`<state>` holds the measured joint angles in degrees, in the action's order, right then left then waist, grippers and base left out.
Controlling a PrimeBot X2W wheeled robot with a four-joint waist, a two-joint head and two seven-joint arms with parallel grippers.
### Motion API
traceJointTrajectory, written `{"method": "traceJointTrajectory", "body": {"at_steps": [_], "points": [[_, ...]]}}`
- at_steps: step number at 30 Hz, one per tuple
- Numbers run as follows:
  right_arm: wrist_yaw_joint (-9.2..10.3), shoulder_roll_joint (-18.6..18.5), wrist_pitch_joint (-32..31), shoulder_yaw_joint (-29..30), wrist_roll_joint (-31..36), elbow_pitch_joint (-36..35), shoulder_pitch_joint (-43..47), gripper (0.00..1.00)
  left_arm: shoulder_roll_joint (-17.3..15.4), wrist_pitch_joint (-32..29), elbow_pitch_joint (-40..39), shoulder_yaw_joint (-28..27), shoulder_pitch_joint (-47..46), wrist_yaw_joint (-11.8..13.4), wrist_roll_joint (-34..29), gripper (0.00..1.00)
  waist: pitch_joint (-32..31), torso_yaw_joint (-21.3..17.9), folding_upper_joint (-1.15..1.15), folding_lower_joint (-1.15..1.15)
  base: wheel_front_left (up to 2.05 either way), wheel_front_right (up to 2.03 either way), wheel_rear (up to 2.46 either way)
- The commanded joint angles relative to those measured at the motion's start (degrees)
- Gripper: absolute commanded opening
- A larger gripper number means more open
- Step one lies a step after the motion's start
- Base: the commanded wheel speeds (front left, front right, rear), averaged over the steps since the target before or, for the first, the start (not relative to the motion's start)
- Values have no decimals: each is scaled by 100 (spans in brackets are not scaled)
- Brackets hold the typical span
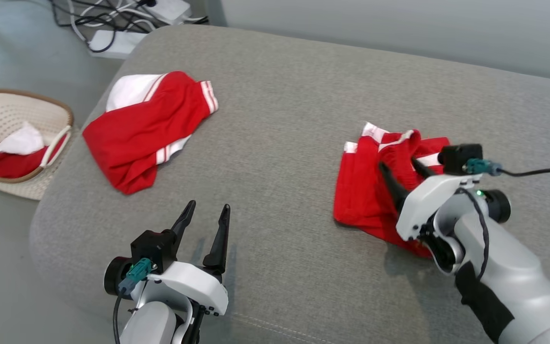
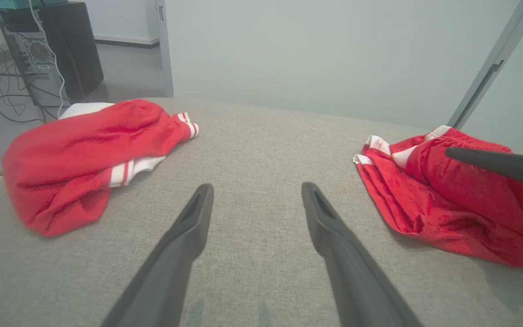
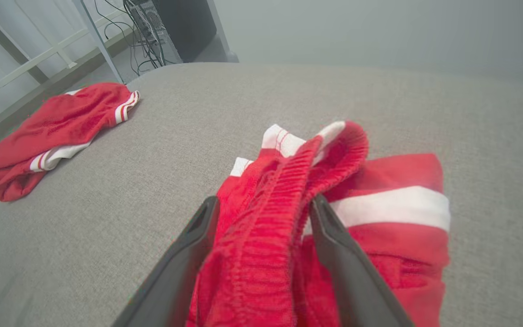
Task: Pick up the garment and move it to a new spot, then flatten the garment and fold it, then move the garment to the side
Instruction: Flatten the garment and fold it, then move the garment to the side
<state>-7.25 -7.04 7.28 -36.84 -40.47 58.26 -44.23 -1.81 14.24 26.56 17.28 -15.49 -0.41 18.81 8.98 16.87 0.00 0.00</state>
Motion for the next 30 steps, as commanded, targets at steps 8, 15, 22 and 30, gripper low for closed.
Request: {"method": "traceJointTrajectory", "body": {"at_steps": [8, 15, 22, 30], "points": [[-24, 104, 631, 467, -25, -267, -637, 100, -107, 75, -265, -268, -4, 125, 26, 100, 33, -91, 0, 0, 0, 0, 0], [-24, -352, 741, 1027, -83, -104, -212, 100, -107, 75, -362, -255, -61, 137, 13, 100, 7, -341, 0, 0, 0, 0, 0], [-24, -359, 619, 1027, -372, -116, 538, 100, -107, 75, -363, -226, -86, 115, -14, 100, 69, -438, 0, 0, 0, 0, 0], [-24, -209, 428, 874, -552, -184, 704, 100, -107, 75, -363, -182, -136, 82, -22, 100, 182, -240, 0, 0, 0, 0, 0]]}}
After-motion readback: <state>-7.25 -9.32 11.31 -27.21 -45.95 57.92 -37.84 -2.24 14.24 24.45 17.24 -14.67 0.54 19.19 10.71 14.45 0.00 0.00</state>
